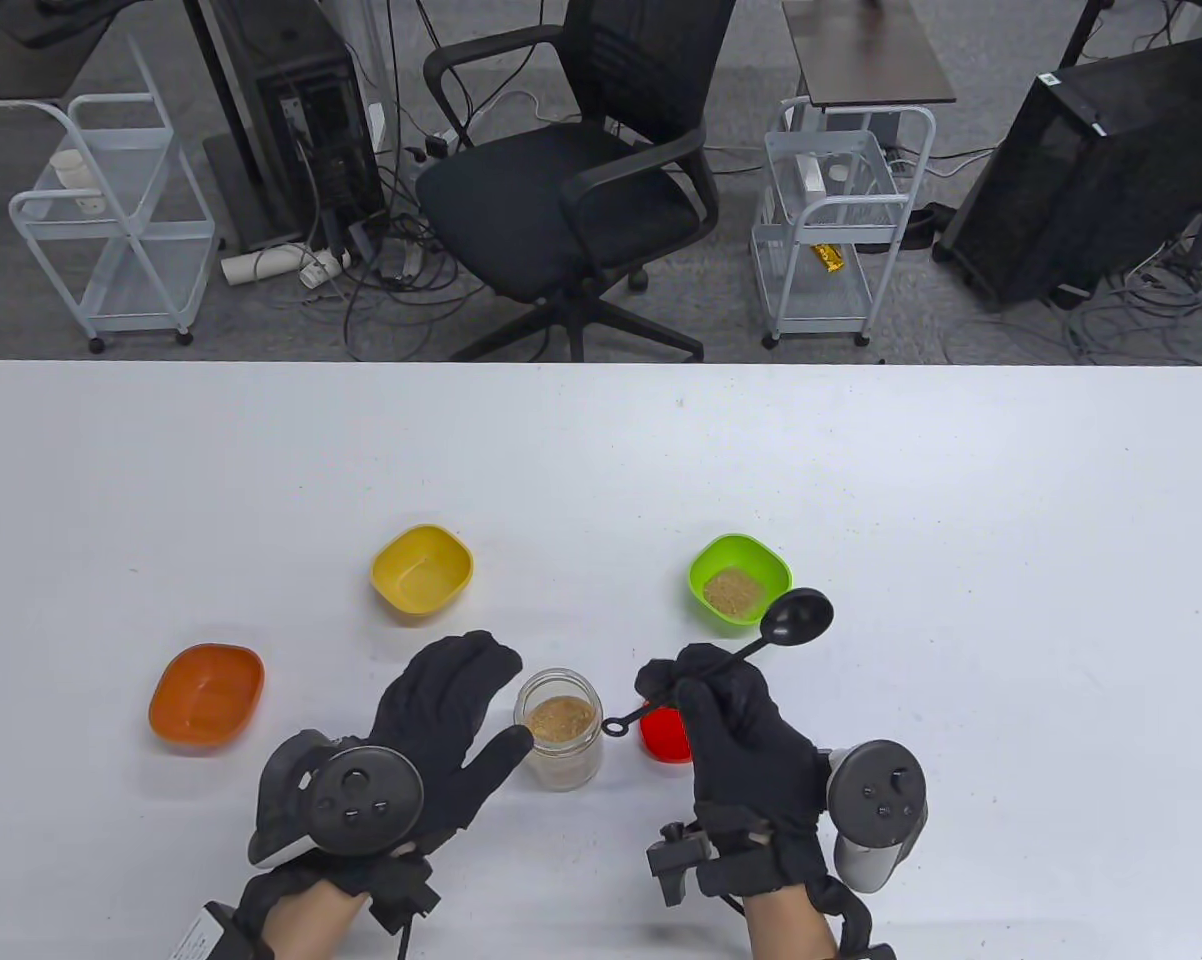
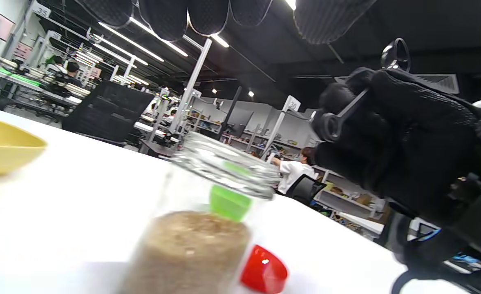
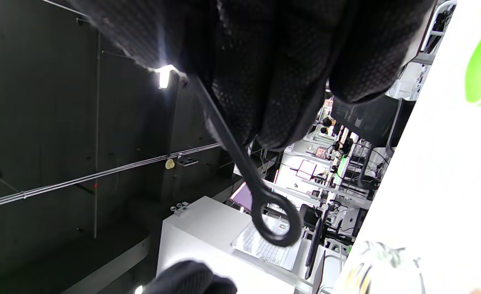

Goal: Scoop brown sugar granules from jar into dishes

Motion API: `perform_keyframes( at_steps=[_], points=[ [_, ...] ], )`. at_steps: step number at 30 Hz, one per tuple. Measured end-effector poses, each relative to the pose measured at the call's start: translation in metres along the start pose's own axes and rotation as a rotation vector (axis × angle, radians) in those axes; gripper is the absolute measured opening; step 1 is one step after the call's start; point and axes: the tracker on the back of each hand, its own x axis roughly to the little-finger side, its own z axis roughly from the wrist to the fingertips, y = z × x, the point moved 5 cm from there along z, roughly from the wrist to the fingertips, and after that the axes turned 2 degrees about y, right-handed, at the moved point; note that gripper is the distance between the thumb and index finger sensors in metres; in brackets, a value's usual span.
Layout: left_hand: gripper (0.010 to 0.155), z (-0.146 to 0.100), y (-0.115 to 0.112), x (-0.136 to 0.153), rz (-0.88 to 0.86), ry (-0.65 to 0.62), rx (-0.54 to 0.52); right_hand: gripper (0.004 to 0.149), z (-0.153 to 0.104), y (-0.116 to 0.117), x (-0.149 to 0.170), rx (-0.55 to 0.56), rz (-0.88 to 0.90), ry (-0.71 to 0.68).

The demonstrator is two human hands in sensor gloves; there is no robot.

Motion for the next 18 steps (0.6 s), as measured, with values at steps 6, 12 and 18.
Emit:
perform_keyframes(
  at_steps=[6,12,18],
  points=[
    [0.073,-0.011,-0.008,0.028,0.100,0.067,0.026,0.041,0.000,0.001,0.002,0.010,-0.019,0.011],
    [0.075,-0.016,-0.023,0.043,0.192,0.120,0.093,0.048,0.000,0.011,-0.001,-0.066,-0.021,-0.011],
    [0.075,-0.020,-0.027,0.050,0.177,0.155,0.098,0.045,-0.004,0.013,-0.003,-0.052,-0.086,-0.023]
  ],
)
